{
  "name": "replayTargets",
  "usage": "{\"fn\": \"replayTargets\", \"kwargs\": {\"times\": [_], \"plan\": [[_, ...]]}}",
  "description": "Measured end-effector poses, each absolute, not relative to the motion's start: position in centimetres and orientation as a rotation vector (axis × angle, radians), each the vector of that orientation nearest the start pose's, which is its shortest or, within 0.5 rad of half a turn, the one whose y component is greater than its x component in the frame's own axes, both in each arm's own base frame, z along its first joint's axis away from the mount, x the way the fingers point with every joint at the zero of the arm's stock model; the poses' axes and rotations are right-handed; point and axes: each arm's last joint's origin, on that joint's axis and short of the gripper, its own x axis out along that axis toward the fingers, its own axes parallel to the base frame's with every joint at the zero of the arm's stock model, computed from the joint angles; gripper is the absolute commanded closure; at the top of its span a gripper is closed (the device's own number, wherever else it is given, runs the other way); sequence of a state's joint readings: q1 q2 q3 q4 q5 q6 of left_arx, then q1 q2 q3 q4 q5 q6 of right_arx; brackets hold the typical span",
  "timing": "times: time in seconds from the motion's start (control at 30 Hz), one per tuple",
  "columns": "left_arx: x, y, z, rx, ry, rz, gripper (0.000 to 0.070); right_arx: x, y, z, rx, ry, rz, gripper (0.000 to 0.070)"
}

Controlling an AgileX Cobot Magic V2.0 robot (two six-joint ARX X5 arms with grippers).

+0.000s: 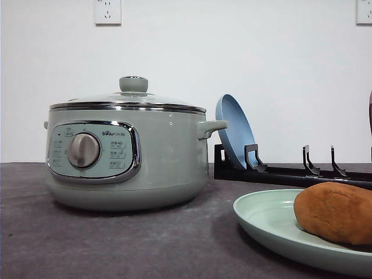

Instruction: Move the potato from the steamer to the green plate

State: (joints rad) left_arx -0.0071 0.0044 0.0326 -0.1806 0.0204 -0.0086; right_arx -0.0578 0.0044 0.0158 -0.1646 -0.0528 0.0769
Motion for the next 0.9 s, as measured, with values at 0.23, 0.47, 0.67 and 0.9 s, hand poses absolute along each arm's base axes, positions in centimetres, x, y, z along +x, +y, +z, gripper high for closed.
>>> {"fn": "replayTargets", "kwargs": {"times": [0.23, 0.47, 0.67, 0.9], "plan": [[9.48, -0.13, 15.69, -0.010, 0.153, -0.026, 0.0678, 9.58, -0.40, 15.27, 0.085, 0.153, -0.011, 0.0690], [9.48, -0.13, 15.69, -0.010, 0.153, -0.026, 0.0678, 9.58, -0.40, 15.27, 0.085, 0.153, -0.011, 0.0690], [9.48, -0.13, 15.69, -0.010, 0.153, -0.027, 0.0678, 9.58, -0.40, 15.27, 0.085, 0.153, -0.011, 0.0690], [9.48, -0.13, 15.69, -0.010, 0.153, -0.026, 0.0678, 9.58, -0.40, 15.27, 0.085, 0.153, -0.011, 0.0690]]}}
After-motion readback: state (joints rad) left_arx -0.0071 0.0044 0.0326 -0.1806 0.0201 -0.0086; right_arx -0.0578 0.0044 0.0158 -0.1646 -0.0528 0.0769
